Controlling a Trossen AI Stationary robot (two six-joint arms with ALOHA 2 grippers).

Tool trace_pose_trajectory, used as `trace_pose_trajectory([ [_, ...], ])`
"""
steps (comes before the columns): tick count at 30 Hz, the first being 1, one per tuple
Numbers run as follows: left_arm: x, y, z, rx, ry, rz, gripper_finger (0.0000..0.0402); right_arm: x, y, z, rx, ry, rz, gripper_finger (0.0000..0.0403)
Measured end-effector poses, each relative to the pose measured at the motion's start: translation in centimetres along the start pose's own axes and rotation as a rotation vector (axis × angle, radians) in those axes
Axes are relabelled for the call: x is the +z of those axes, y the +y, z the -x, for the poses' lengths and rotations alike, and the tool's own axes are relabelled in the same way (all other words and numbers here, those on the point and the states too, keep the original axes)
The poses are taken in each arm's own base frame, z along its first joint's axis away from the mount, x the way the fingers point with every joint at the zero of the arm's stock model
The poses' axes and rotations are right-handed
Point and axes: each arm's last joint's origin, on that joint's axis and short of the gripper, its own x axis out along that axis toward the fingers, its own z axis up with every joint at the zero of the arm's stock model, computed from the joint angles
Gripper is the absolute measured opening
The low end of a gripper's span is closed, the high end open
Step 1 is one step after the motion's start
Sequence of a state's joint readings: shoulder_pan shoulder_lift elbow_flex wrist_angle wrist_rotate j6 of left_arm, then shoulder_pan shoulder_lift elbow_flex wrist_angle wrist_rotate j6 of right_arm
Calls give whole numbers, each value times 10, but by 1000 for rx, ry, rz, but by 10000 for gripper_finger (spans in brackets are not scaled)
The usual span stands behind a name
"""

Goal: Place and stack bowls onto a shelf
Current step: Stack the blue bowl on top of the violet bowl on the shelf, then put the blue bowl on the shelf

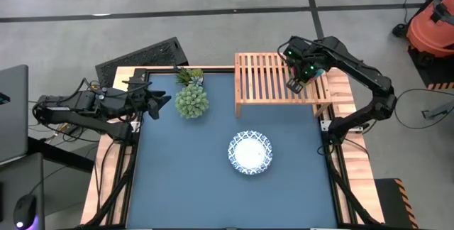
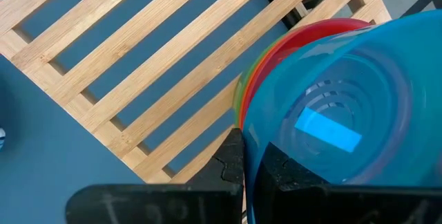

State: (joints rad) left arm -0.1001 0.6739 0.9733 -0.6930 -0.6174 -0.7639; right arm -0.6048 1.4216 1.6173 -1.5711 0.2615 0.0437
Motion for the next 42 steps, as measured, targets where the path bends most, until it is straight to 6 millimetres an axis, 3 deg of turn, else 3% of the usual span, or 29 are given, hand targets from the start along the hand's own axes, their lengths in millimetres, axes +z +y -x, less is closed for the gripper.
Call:
trace_pose_trajectory([
  [7,0,0,0,0,0,0,197,0,0,0,1,0,6,45],
  [26,0,0,0,-1,0,0,197,-2,-7,1,-56,-6,-13,188],
  [42,0,0,0,-1,-1,0,197,-15,-14,16,-80,-90,-70,180],
])
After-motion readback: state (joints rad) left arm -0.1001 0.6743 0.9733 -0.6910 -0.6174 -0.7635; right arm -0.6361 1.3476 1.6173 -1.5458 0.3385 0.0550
